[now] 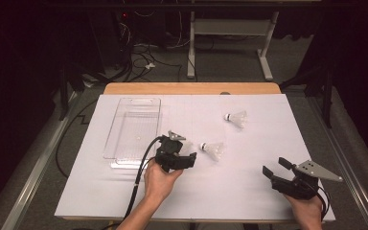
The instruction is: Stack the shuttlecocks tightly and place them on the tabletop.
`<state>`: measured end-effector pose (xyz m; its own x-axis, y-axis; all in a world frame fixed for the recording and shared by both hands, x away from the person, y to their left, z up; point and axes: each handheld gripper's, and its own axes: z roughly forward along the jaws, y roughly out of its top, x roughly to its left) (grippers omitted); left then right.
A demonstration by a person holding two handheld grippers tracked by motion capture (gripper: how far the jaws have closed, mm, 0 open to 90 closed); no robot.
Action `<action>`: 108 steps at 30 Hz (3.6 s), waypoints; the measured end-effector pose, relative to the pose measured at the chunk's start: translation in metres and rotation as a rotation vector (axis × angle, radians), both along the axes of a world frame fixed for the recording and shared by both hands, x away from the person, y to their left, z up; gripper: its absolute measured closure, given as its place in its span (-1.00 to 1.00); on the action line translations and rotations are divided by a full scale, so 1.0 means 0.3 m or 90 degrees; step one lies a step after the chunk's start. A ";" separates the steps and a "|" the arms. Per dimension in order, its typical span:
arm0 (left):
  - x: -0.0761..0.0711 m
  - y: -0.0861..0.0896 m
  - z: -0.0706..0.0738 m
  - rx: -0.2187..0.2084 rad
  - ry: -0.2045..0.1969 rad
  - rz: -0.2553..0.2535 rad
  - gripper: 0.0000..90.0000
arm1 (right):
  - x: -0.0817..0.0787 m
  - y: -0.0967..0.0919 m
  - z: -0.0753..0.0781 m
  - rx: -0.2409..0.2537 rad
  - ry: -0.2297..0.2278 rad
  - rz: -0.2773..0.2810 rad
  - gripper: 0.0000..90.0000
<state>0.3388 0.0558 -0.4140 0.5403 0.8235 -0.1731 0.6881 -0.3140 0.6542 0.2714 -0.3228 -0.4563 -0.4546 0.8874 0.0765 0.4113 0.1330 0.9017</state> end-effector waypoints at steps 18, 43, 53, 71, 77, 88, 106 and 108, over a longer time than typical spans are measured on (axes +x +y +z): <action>0.099 -0.003 0.008 0.009 0.030 0.025 -0.23 | 0.001 -0.003 -0.001 0.000 0.001 -0.003 -0.39; 0.209 -0.002 0.016 0.024 0.072 0.055 -0.27 | 0.003 0.000 -0.002 -0.003 0.005 0.000 -0.39; 0.256 -0.035 0.025 0.043 0.091 0.073 -0.25 | 0.002 -0.003 -0.002 -0.001 0.004 0.000 -0.39; 0.295 -0.039 -0.014 0.073 0.142 0.074 -0.25 | 0.007 0.000 -0.004 -0.004 0.008 0.004 -0.39; 0.289 -0.042 -0.015 0.088 0.143 0.063 -0.10 | 0.007 0.002 -0.003 -0.004 0.007 0.007 -0.39; 0.280 -0.036 -0.012 0.107 0.145 0.040 0.30 | 0.006 0.003 -0.002 -0.005 0.005 0.008 -0.39; 0.267 -0.024 0.000 0.120 0.130 -0.008 0.94 | 0.004 0.001 -0.002 -0.006 0.004 0.007 -0.38; 0.268 -0.025 0.002 0.119 0.124 -0.013 0.96 | 0.003 0.000 -0.002 -0.005 0.004 0.007 -0.38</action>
<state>0.4191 0.0485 -0.4134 0.5291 0.8399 -0.1206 0.7871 -0.4327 0.4397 0.2722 -0.3226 -0.4567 -0.4639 0.8830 0.0721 0.4155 0.1450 0.8980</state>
